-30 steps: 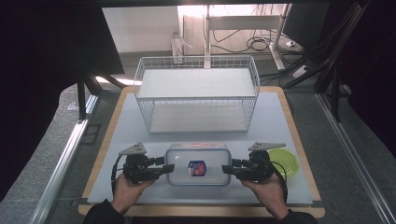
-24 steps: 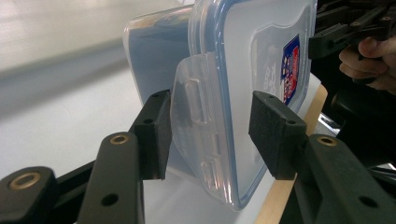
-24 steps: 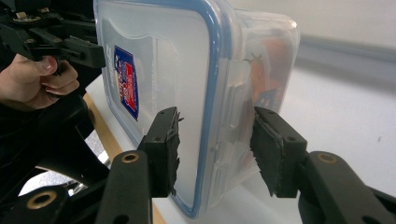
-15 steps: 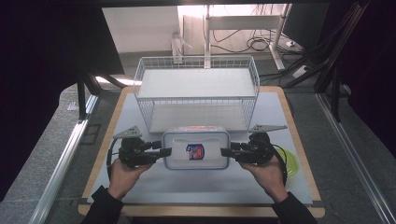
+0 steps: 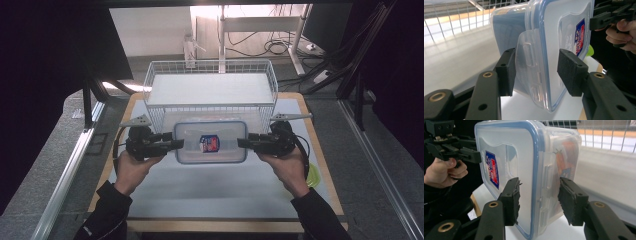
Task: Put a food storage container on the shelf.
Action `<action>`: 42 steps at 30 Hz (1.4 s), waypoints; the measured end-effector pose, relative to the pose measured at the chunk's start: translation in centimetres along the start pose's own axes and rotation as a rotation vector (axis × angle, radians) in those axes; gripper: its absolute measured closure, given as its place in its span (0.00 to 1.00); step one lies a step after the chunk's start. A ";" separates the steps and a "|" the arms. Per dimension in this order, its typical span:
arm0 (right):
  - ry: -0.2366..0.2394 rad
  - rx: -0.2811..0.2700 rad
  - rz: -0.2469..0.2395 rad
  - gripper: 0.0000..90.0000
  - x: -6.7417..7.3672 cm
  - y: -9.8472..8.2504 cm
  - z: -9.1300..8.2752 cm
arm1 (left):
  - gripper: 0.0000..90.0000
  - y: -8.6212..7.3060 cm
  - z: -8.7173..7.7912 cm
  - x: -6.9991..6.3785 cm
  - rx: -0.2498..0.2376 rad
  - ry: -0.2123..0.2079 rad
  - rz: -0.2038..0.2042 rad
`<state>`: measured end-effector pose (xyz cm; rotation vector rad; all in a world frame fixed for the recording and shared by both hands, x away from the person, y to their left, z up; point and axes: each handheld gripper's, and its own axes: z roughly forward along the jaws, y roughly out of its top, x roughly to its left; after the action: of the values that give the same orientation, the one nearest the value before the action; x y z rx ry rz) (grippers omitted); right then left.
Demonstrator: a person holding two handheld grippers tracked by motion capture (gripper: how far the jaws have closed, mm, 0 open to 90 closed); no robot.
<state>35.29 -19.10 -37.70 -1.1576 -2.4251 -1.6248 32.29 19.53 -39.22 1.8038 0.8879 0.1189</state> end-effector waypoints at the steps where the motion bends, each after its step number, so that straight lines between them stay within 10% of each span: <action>1: 0.000 0.000 0.000 0.59 0.0 0.0 0.0 | 0.56 0.0 0.0 0.0 0.000 0.000 0.000; 42: -0.014 -0.124 0.069 0.58 -4.9 13.2 1.4 | 0.57 13.1 1.1 6.7 -0.078 -0.017 -0.022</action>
<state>46.88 -18.22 -29.66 -1.2588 -2.2937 -1.7745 44.29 20.80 -30.78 1.7196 0.8792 0.1230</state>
